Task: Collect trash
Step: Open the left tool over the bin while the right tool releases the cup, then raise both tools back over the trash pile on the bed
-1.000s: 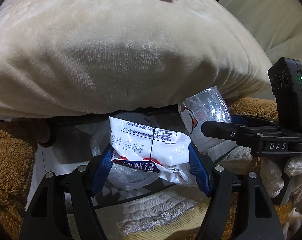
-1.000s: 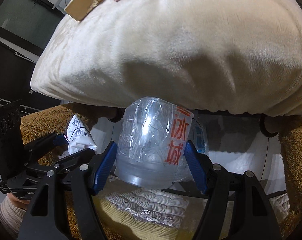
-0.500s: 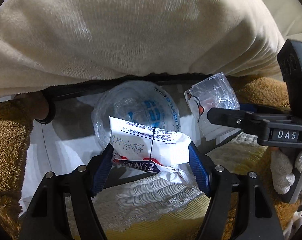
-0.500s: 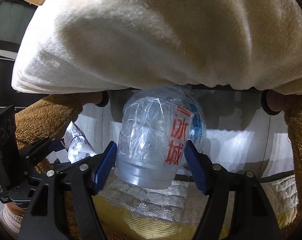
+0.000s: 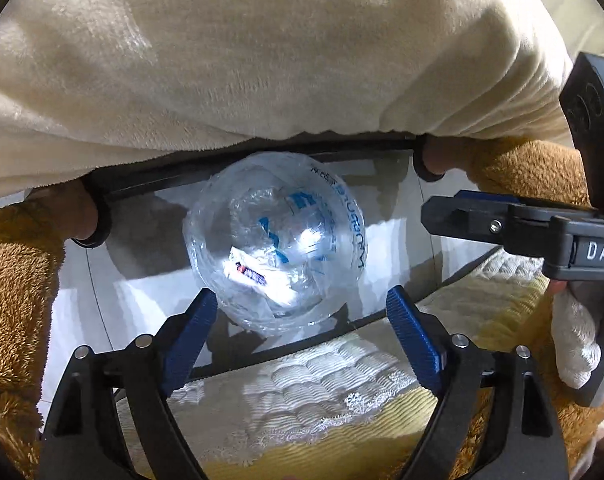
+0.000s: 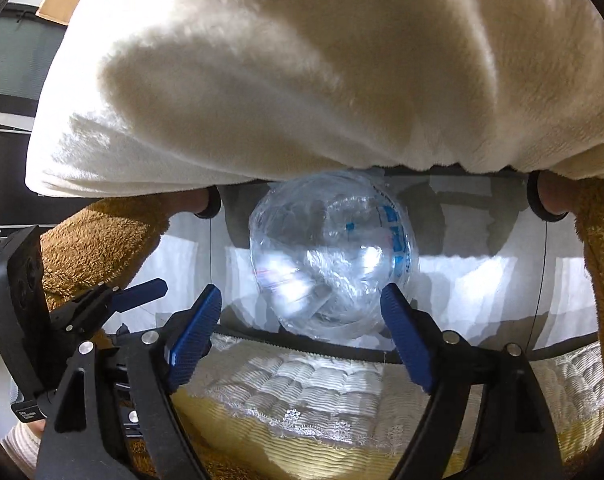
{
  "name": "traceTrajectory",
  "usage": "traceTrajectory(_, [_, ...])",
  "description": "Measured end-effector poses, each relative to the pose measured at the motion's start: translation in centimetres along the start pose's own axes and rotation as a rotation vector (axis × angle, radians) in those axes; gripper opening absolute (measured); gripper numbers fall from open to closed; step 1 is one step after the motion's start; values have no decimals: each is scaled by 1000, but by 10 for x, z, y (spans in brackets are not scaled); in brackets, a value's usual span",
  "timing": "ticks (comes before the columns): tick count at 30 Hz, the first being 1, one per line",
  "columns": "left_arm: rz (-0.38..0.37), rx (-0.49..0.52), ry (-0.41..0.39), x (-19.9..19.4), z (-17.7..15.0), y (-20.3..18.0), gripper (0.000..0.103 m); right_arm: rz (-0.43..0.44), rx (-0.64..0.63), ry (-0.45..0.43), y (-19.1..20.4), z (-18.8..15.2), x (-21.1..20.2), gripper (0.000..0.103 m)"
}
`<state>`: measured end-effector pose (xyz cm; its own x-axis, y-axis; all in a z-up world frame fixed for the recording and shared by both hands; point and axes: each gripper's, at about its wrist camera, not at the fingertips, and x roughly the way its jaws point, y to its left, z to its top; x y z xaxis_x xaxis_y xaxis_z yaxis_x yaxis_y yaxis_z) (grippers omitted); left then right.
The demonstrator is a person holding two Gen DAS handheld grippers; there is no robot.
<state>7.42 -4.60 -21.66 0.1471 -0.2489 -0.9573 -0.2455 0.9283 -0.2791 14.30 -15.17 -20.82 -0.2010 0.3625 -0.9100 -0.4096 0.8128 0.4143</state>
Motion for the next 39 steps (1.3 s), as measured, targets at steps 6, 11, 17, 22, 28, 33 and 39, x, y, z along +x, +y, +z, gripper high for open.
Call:
traceTrajectory(6, [-16, 11, -44, -12, 0, -4, 85, -4, -18, -41, 5, -3, -11, 81])
traceTrajectory(11, [-31, 17, -110, -29, -2, -7, 85, -1, -25, -89, 6, -6, -24, 81])
traceTrajectory(17, [-44, 34, -213, -53, -9, -10, 85, 6, -54, -188, 12, -19, -50, 81])
traceTrajectory(22, [-33, 51, -318, -78, -18, -18, 85, -8, -114, -297, 22, -34, -79, 81])
traceTrajectory(28, [-40, 40, -402, -100, -24, -18, 85, -12, -165, -411, 34, -44, -113, 81])
traceTrajectory(33, [-75, -5, -439, -117, -20, -11, 85, -14, -209, -482, 39, -43, -141, 81])
traceTrajectory(39, [-135, -87, -484, -148, 1, 5, 85, -7, -240, -539, 47, -22, -166, 81])
